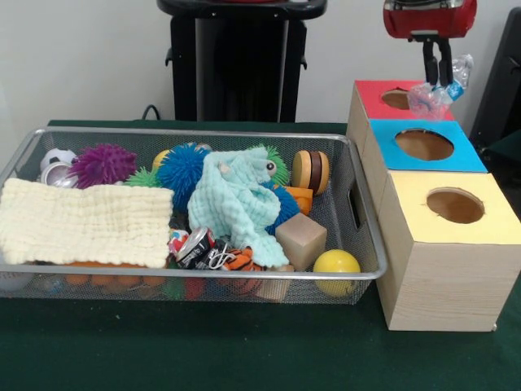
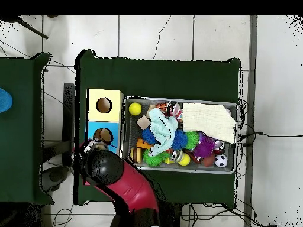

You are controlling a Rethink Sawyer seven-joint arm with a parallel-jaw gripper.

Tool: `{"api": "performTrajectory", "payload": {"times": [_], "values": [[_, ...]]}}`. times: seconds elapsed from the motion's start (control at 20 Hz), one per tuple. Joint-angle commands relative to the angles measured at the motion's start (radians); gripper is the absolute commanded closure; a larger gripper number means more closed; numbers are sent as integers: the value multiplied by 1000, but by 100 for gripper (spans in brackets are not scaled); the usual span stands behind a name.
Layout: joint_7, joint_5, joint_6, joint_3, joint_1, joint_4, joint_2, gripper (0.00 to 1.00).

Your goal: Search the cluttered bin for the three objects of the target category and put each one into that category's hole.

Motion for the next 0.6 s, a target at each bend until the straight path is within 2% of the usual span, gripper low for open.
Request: {"api": "performTrajectory", "payload": {"times": [0.05,0.3,0.6], "values": [[129,149,24,142,-26,106,-19,100],[152,120,104,124,-46,83,-36,100],[260,-28,254,68,-64,8,-74,100]]}}
